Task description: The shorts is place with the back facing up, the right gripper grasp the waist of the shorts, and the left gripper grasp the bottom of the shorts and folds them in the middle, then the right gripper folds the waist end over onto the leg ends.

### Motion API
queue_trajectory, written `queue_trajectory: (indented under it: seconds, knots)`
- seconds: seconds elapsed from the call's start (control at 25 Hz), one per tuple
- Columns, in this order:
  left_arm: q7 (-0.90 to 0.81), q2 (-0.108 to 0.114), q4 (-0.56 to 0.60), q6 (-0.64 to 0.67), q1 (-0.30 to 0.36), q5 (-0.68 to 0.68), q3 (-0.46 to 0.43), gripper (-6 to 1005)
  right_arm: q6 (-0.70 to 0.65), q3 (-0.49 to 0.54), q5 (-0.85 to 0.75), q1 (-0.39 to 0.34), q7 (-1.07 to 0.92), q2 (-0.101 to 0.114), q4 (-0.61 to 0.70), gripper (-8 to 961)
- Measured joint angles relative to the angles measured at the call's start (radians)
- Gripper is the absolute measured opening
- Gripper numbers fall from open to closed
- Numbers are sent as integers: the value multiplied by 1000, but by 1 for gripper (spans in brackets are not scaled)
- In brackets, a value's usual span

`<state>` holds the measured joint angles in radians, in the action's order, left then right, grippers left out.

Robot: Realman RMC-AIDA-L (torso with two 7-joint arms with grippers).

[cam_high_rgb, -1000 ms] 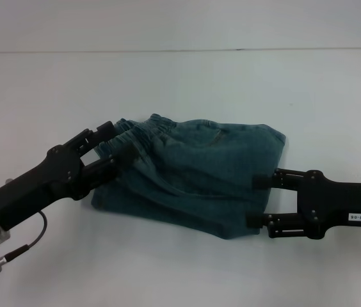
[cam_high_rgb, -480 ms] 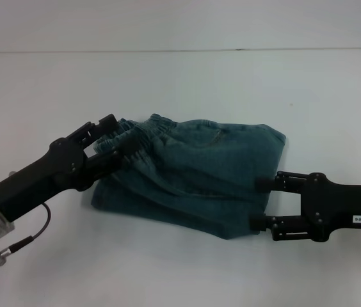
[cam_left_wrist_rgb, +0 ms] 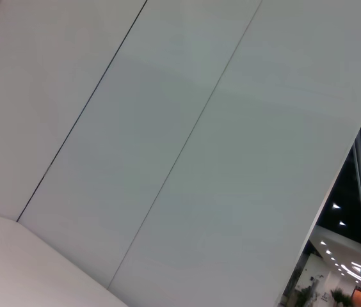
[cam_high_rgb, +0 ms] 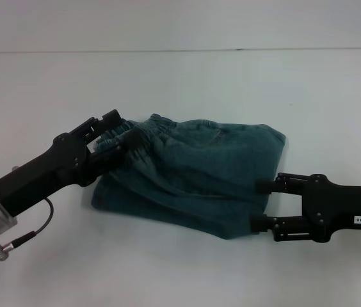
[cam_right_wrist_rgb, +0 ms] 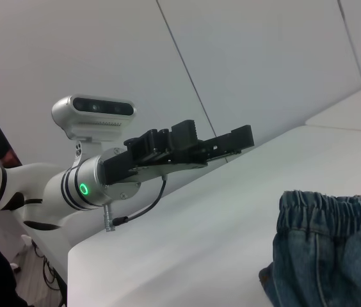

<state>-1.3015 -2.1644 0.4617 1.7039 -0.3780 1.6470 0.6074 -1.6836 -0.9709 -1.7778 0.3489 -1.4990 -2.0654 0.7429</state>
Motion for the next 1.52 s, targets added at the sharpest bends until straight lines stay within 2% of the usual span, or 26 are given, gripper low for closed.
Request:
queue_trajectory:
  seconds: [0.68, 1.52]
  knots:
    - [-2, 2, 0, -9, -13, 28, 24, 873, -1, -2, 0, 9, -9, 11, 8, 884]
    - [-4, 2, -20, -13, -33, 37, 44, 873, -13, 0, 0, 11, -23, 15, 7, 883]
